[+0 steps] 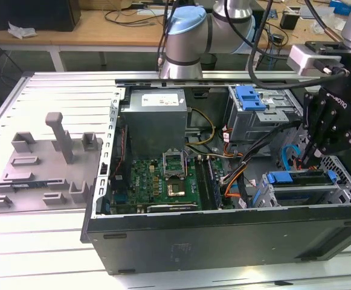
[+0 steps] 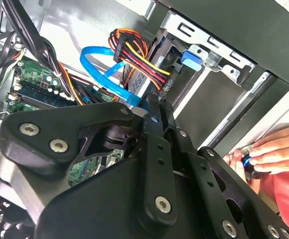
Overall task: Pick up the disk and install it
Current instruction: 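Insert the second disk wire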
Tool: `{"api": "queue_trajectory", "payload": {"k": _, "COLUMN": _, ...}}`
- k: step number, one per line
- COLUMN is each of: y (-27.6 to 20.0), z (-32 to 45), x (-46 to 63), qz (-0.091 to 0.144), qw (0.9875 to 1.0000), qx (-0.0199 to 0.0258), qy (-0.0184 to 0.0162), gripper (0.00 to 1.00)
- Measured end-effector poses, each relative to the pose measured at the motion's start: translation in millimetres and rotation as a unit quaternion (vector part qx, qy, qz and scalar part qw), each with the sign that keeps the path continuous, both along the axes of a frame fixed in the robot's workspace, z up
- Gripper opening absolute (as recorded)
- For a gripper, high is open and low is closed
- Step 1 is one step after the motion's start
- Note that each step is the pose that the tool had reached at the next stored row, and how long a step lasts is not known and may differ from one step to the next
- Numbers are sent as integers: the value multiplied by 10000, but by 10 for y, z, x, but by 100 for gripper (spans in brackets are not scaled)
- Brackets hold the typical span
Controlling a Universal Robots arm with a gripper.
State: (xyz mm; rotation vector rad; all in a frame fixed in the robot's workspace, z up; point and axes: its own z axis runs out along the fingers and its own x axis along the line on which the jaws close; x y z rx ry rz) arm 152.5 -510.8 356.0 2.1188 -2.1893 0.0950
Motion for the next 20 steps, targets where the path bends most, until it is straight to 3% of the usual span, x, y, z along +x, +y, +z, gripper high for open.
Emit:
{"api": "queue_trajectory", "payload": {"k": 5, "y": -58, "z": -1, "x": 0, "qz": -7, "qw": 9999, "qx": 168, "qy": 0, "gripper": 16}}
{"api": "queue_trajectory", "payload": {"k": 7, "y": -96, "z": 0, "x": 0, "qz": -7, "qw": 9996, "qx": 282, "qy": 0, "gripper": 16}}
{"api": "queue_trajectory", "payload": {"k": 8, "y": -110, "z": 0, "x": 1, "qz": -7, "qw": 9995, "qx": 301, "qy": 0, "gripper": 16}}
{"api": "queue_trajectory", "payload": {"k": 12, "y": -137, "z": 0, "x": 0, "qz": -7, "qw": 9995, "qx": 322, "qy": 0, "gripper": 16}}
{"api": "queue_trajectory", "payload": {"k": 20, "y": -141, "z": 0, "x": 1, "qz": -7, "qw": 9995, "qx": 324, "qy": 0, "gripper": 16}}
